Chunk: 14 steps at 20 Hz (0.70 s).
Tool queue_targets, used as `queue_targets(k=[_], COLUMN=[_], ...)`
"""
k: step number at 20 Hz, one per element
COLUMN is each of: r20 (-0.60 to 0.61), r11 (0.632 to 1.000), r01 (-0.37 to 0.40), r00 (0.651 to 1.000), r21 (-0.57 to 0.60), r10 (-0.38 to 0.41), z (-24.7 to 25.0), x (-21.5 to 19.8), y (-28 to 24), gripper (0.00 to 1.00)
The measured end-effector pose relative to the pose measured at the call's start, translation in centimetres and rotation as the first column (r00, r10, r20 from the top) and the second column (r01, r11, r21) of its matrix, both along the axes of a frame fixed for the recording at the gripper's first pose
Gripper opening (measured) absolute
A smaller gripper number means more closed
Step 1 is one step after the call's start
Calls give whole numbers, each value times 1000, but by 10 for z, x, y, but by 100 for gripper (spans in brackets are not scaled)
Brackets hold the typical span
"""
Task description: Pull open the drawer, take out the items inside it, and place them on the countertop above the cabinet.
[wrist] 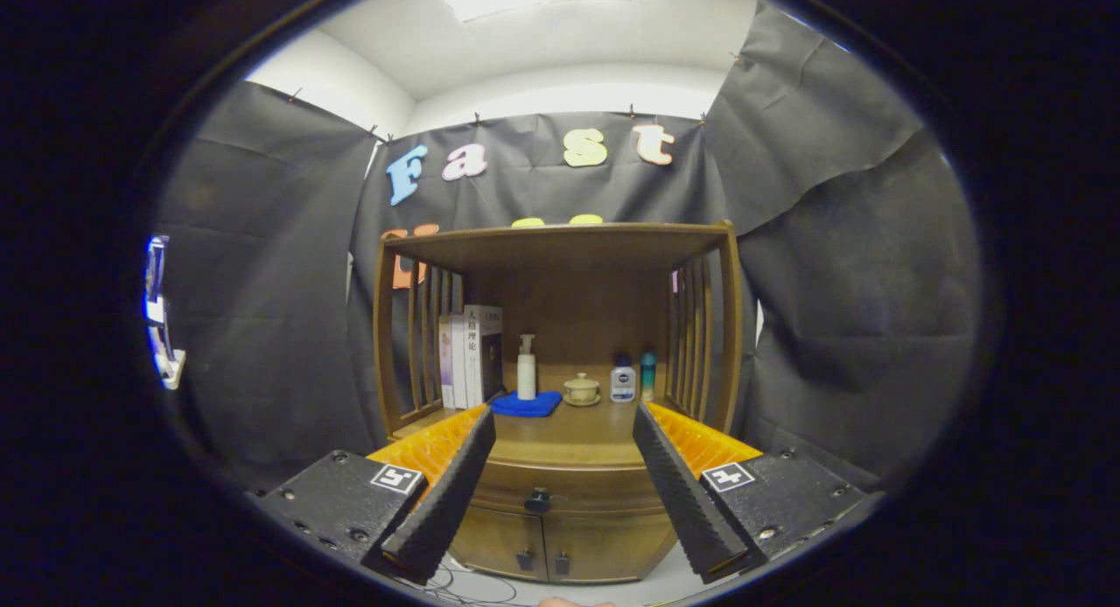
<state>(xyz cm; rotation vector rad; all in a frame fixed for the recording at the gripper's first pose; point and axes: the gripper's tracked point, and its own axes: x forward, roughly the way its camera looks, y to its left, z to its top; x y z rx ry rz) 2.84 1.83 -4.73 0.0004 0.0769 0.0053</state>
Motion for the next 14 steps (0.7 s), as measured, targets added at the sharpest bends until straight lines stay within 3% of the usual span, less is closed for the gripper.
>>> queue_targets(k=[10, 14], r20=[-151, -191], r11=[998, 999], r01=[-69, -40], r00=[986, 981], r21=[-4, 5], r10=[68, 41], z=[-108, -148], x=[56, 85], y=[39, 42], gripper=[100, 96])
